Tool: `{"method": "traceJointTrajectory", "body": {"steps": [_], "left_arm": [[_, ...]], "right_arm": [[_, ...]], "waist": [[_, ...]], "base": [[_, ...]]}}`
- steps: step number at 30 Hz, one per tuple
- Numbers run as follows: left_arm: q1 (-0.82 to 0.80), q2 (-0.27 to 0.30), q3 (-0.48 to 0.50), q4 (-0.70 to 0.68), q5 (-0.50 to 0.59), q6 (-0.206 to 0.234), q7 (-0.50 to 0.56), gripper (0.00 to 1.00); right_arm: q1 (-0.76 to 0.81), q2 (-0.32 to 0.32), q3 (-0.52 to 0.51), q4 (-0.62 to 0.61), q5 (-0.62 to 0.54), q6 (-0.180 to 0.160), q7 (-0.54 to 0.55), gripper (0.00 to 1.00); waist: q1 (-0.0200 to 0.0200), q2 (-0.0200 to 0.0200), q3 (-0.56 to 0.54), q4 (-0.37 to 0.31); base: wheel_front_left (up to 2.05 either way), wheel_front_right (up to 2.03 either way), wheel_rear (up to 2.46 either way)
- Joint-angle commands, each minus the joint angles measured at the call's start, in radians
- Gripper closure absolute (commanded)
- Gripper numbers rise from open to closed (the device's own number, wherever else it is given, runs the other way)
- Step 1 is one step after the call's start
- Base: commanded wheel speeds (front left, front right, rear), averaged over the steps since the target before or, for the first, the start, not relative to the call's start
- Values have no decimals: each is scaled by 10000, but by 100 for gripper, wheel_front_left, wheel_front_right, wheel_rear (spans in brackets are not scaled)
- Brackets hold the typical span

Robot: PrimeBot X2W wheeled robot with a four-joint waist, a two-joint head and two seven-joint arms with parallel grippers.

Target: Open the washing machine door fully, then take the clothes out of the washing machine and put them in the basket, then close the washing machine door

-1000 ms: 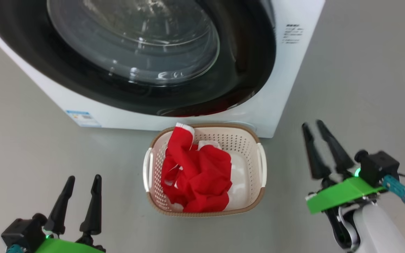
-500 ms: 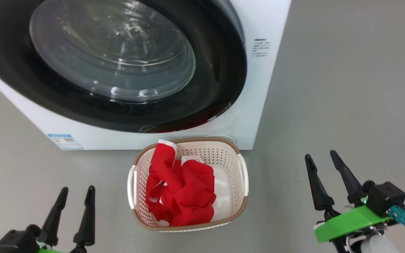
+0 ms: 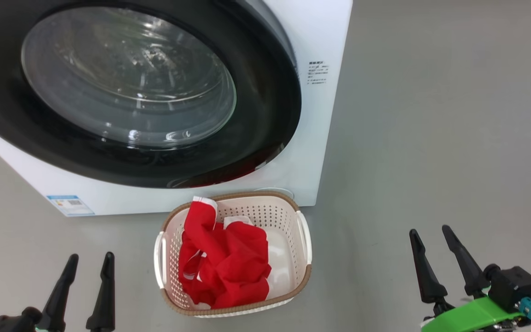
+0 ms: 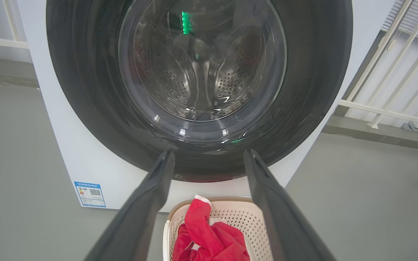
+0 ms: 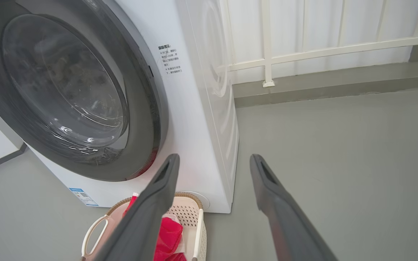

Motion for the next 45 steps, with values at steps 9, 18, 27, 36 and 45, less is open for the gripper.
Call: {"method": "traceJointTrajectory", "body": {"steps": [9,18,27,36,45], "left_arm": [[235,184,429,-442,294,-54,-78,0],[378,143,406,-499,351,-54,-78,0],[346,160,361,-557,296,-54,-78,0],[363,192,305,-527,151,-54,-78,0],[576,-455,-270,421,143,15,80,100]], "right_arm": [[619,-29,-86,-340,142,-11,-57,0],[826,-29,-153,-306,150,-11,-57,0],[801,-29,-145,-325,179,-11,-57,0],[770,-29,-99,-318,192,-11,-57,0],[1001,245,-297,644,228,0,14,100]], "waist": [[0,0,-300,-225],[0,0,-446,-298],[0,0,-443,-262],[0,0,-479,-236],[0,0,-500,-222]], "base": [[0,0,0],[0,0,0],[0,0,0],[0,0,0],[0,0,0]]}}
